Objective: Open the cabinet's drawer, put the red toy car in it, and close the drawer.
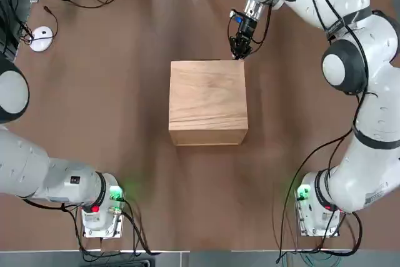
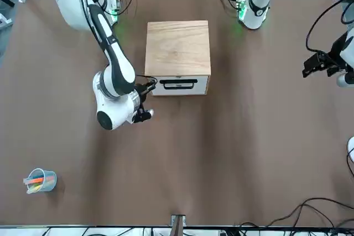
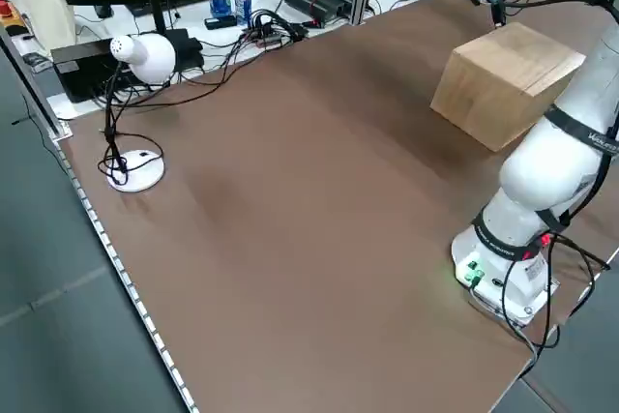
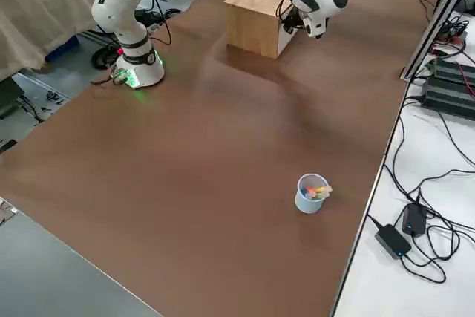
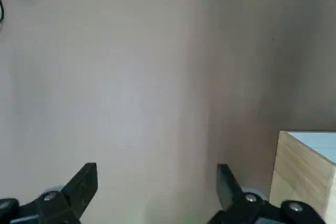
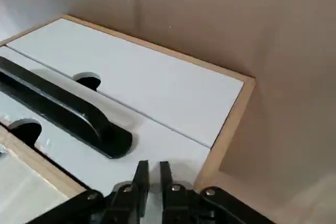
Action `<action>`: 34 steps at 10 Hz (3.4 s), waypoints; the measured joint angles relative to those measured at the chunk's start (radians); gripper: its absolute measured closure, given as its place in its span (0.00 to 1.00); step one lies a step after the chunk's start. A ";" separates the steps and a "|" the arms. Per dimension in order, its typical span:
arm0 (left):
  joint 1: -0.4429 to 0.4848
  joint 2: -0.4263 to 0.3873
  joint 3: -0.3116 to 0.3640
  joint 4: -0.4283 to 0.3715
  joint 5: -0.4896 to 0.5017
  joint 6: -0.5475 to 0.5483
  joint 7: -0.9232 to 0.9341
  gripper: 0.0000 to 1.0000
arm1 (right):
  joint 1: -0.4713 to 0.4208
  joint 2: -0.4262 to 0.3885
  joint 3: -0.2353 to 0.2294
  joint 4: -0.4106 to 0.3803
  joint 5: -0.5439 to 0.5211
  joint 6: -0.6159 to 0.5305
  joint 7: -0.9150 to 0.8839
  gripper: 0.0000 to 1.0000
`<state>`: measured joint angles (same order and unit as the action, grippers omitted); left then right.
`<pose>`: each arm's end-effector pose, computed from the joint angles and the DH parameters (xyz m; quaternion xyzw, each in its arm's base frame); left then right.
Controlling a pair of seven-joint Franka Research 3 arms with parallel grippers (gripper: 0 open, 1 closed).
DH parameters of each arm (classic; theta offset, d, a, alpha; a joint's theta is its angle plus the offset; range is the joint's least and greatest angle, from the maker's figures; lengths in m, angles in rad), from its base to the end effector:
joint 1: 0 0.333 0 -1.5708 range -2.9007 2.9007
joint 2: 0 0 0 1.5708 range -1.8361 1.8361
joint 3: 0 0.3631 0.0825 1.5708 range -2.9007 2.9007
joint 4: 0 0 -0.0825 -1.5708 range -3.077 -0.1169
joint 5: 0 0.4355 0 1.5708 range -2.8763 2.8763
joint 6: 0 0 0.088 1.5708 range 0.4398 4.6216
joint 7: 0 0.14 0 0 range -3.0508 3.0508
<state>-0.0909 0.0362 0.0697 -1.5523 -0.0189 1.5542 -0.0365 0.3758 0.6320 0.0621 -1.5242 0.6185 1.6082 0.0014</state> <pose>0.6154 -0.0165 0.6248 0.9998 0.0077 -0.0173 0.0077 0.6090 0.3661 0.2647 -0.9098 -0.1057 0.3181 0.2446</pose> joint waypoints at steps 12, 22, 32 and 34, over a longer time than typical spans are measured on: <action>0.000 0.000 0.000 0.000 0.000 0.000 0.000 0.00 | -0.218 -0.031 -0.103 0.226 -0.290 0.223 -0.028 0.00; 0.000 0.001 0.000 0.000 0.000 0.000 0.000 0.00 | -0.224 -0.228 -0.353 0.250 -0.363 0.145 -0.035 0.00; 0.000 0.003 0.000 0.000 0.000 0.000 0.000 0.00 | -0.422 -0.522 -0.112 0.100 -0.485 0.009 -0.008 0.00; 0.000 0.004 0.000 0.000 0.000 0.000 0.000 0.00 | -0.414 -0.546 -0.115 0.071 -0.508 -0.013 -0.007 0.00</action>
<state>-0.0907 0.0398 0.0699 -1.5520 -0.0189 1.5542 -0.0365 -0.0379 0.0863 -0.0531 -1.4534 0.1103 1.5948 -0.0056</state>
